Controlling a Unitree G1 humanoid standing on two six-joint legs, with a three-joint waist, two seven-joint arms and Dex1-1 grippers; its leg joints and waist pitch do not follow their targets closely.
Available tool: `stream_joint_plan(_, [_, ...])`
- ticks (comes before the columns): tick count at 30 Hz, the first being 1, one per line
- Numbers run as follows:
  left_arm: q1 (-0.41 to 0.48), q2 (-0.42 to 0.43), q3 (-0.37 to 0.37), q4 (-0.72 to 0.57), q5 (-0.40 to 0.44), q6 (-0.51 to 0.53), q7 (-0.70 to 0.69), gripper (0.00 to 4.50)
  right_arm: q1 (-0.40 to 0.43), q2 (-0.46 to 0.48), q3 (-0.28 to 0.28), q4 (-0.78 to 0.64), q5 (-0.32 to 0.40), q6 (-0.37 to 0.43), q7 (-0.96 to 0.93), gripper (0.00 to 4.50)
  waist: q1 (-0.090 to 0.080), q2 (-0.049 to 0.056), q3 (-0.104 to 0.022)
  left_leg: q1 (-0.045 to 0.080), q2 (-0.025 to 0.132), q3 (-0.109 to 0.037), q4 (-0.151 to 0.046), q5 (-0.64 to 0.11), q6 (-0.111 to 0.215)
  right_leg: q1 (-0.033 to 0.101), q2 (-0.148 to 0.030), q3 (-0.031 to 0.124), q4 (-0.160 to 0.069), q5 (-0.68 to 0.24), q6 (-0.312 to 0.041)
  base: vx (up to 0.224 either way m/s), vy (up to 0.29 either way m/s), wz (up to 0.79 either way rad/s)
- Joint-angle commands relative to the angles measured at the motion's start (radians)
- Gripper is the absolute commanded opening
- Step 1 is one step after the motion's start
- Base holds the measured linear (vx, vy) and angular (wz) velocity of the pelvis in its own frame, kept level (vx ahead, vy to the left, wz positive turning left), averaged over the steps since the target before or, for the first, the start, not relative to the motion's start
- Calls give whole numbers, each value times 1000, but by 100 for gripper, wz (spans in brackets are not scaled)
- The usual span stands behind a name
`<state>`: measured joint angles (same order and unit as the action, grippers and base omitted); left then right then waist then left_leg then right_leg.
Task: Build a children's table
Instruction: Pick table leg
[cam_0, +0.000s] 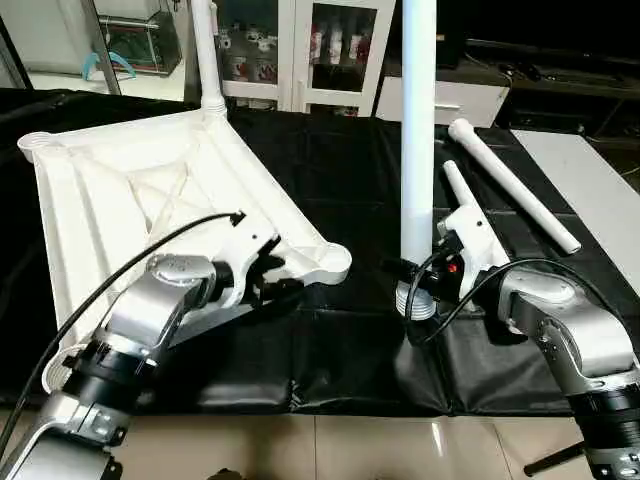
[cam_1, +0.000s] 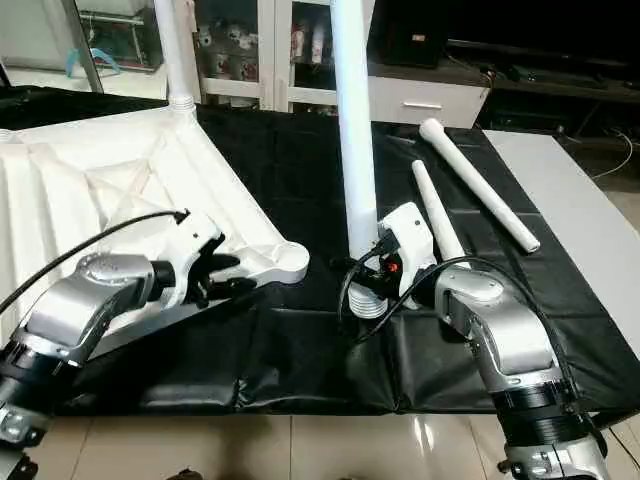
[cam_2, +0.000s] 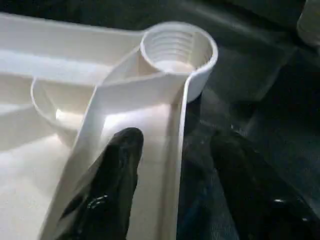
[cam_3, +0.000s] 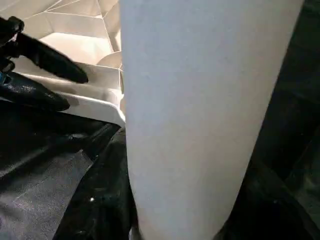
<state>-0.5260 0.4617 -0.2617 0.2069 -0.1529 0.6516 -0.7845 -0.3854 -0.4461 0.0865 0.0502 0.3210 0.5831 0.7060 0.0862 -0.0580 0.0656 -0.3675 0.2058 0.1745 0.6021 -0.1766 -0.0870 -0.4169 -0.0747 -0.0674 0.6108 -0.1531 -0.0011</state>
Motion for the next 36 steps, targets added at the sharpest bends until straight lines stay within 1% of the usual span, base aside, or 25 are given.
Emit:
stream_joint_plan(1, [2, 4, -22, -18, 11, 17, -6, 265, 4, -14, -12, -22, 1, 6, 5, 186, -4, 17, -71, 15, 20, -6, -79, -287, -30, 47, -55, 42, -79, -335, -158, 0, 0, 0])
stream_joint_plan(2, [4, 4, -23, -17, 15, 20, -7, 265, 4, -13, -12, -23, 1, 7, 5, 186, -3, 19, -71, 17, 20, -6, -78, -287, -30, 46, -55, 42, -80, -335, -159, 0, 0, 0])
stream_joint_plan(4, [7, 7, -32, -9, 30, 15, -4, 264, 5, -13, -10, -22, -1, 5, 4, 186, -3, 18, -72, 17, 21, -6, -79, -288, -30, 46, -54, 42, -80, -333, -157, 0, 0, 0])
stream_joint_plan(5, [6, 7, -37, 2, 41, 15, 4, 264, 5, -12, -10, -22, -1, 5, 5, 186, -3, 17, -73, 16, 20, -6, -78, -282, -31, 48, -54, 42, -79, -324, -158, 0, 0, 0])
stream_joint_plan(6, [6, 9, -42, 11, 53, 16, 8, 264, 5, -12, -9, -22, -1, 5, 5, 186, -3, 20, -73, 15, 20, -7, -78, -278, -30, 49, -54, 42, -78, -317, -159, 0, 0, 0])
stream_joint_plan(11, [7, 8, -47, 25, 58, 36, 17, 264, 5, -11, -9, -25, -1, 8, 5, 186, -4, 19, -72, 17, 20, -6, -78, -290, -31, 48, -55, 42, -80, -327, -162, 0, 0, 0])
stream_joint_plan(12, [3, 5, -47, 35, 58, 41, 19, 247, 4, -11, -8, -25, -1, 8, 6, 186, -3, 20, -72, 17, 20, -7, -78, -291, -31, 48, -55, 42, -80, -332, -162, 0, 0, 0])
stream_joint_plan(14, [-2, 4, -47, 46, 60, 44, 15, 247, 3, -11, -9, -25, -1, 8, 7, 186, -4, 21, -71, 17, 20, -7, -78, -299, -32, 47, -55, 41, -81, -337, -160, 0, 0, 0])
stream_joint_plan(16, [-6, 4, -47, 50, 62, 48, 8, 211, 2, -11, -9, -24, -1, 9, 7, 186, -4, 19, -71, 17, 18, -7, -78, -300, -30, 47, -55, 41, -84, -352, -154, 0, 0, 0])
stream_joint_plan(19, [-8, 5, -46, 52, 63, 53, -4, 199, 0, -11, -11, -24, -1, 8, 6, 186, -4, 20, -72, 17, 19, -7, -78, -300, -29, 47, -55, 41, -84, -361, -150, 0, 0, 0])
stream_joint_plan(20, [-8, 6, -46, 53, 63, 55, -10, 187, 0, -11, -11, -24, -1, 8, 6, 186, -5, 19, -72, 16, 18, -7, -78, -298, -27, 47, -55, 41, -83, -362, -149, 0, 0, 0])
stream_joint_plan(21, [-5, 9, -51, 51, 61, 48, -22, 165, -1, -10, -12, -23, -1, 7, 5, 186, -5, 19, -72, 16, 18, -7, -78, -297, -25, 47, -56, 41, -85, -372, -147, 0, 0, 0])
stream_joint_plan(23, [-1, 13, -56, 49, 61, 38, -32, 162, -2, -10, -13, -22, -1, 6, 5, 186, -5, 21, -73, 16, 19, -7, -78, -294, -25, 46, -55, 41, -84, -369, -147, 0, 0, 0])
stream_joint_plan(24, [7, 17, -62, 38, 62, 21, -43, 160, -2, -9, -13, -22, 0, 6, 4, 186, -5, 20, -73, 15, 18, -7, -78, -291, -24, 47, -55, 41, -84, -364, -148, 0, 0, 0])
stream_joint_plan(25, [13, 19, -65, 30, 60, 9, -48, 137, -3, -7, -13, -21, 0, 5, 4, 186, -4, 20, -73, 15, 19, -8, -79, -289, -23, 47, -56, 41, -85, -364, -148, 0, 0, 0])
stream_joint_plan(26, [27, 17, -70, 15, 59, -21, -57, 137, -3, -3, -15, -21, 3, 3, 2, 186, -4, 19, -74, 14, 19, -7, -78, -285, -22, 47, -56, 41, -83, -355, -149, 0, 0, 0])
stream_joint_plan(27, [32, 15, -72, 11, 59, -34, -60, 117, -3, -1, -17, -22, 4, 1, 2, 186, -5, 21, -74, 14, 21, -8, -79, -283, -23, 48, -56, 41, -81, -342, -154, 0, 0, 0])
stream_joint_plan(29, [53, 19, -95, 2, 76, -86, -70, 106, -6, 17, -26, -25, 19, 2, -5, 186, -5, 15, -75, 14, 22, -6, -79, -273, -20, 47, -55, 42, -79, -322, -159, 0, 0, 0])
stream_joint_plan(30, [60, 18, -99, 0, 79, -108, -74, 106, -7, 23, -29, -26, 24, 3, -6, 186, -4, 19, -75, 14, 22, -6, -79, -269, -19, 47, -56, 43, -77, -314, -162, 0, 0, 0])
stream_joint_plan(31, [68, 18, -103, -3, 84, -126, -73, 91, -10, 34, -34, -30, 34, 3, -9, 186, -4, 18, -76, 14, 22, -6, -79, -266, -18, 47, -56, 43, -77, -308, -162, 0, 0, 0])
stream_joint_plan(32, [70, 17, -104, -4, 85, -129, -72, 72, -11, 37, -35, -31, 36, 3, -9, 186, -3, 14, -75, 13, 22, -5, -79, -263, -16, 48, -57, 43, -76, -309, -164, 0, 0, 0])
stream_joint_plan(33, [89, 28, -122, -16, 95, -214, -106, 70, -19, 57, -48, -38, 66, 7, -4, 186, -2, 8, -75, 13, 22, -6, -79, -260, -11, 47, -59, 43, -76, -321, -158, 0, 0, 0])
stream_joint_plan(34, [89, 28, -122, -16, 95, -214, -106, 59, -19, 57, -48, -38, 66, 7, -4, 186, -2, 12, -74, 14, 23, -5, -80, -265, -13, 45, -59, 44, -78, -333, -153, 0, 0, 0])
stream_joint_plan(35, [103, 40, -132, -28, 100, -291, -134, 59, -24, 69, -58, -42, 87, 13, 1, 186, -2, 7, -74, 15, 23, -4, -80, -265, -12, 45, -58, 44, -80, -340, -150, 0, 0, 0])
stream_joint_plan(36, [118, 54, -141, -54, 99, -335, -160, 32, -31, 82, -67, -44, 113, 18, 13, 186, -3, 9, -74, 13, 26, -7, -83, -270, -12, 46, -62, 45, -78, -347, -146, 0, 0, 0])
